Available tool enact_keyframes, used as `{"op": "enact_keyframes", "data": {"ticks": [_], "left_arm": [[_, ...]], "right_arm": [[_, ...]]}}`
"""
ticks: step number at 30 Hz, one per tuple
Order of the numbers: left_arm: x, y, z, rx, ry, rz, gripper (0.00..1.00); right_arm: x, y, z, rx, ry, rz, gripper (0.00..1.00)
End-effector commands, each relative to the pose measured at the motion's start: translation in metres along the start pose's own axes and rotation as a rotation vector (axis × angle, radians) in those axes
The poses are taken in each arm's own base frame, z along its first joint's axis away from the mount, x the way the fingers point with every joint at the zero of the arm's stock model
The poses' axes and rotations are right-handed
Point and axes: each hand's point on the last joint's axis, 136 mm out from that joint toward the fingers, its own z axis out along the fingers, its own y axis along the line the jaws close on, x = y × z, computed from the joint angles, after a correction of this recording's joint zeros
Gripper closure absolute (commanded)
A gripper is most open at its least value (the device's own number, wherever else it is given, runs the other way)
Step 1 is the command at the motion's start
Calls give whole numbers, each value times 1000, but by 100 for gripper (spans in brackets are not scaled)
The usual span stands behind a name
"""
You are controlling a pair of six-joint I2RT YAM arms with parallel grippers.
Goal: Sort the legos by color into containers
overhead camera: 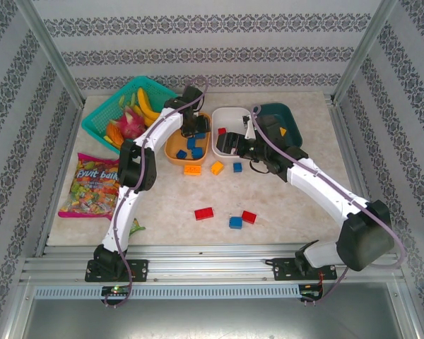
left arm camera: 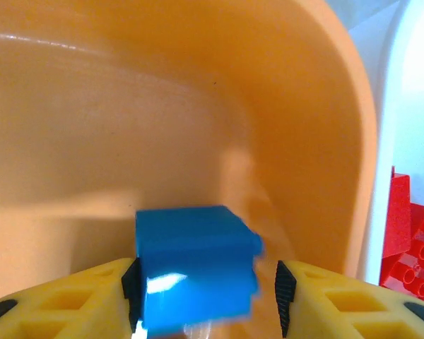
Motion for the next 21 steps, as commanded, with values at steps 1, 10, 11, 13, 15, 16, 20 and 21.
{"op": "enact_keyframes", "data": {"ticks": [1,10,11,13,15,16,20,21], "left_arm": [[9,9,-1,-8,60,-29,44],[-23,-16,-71,51,-85,-45,38],[-25,-18,-85,52,-105,-53,37],[-24,-18,-114,47,-139,-70,35],[-10,-11,-139,33,-143,-101,33],[1,-7,-152,35,-144,-117,32],[73,25,-184,47,-109,-183,27],[97,36,-192,45,-96,-195,27]], "right_arm": [[-12,0,-4,29,-23,-20,16],[4,11,-13,89,26,-216,17],[14,15,-12,87,59,-267,18],[42,23,-9,78,137,-387,18],[72,26,-7,72,226,-479,18],[88,26,-7,74,273,-521,18],[148,30,-9,40,430,-662,15],[164,31,-9,22,474,-718,14]]}}
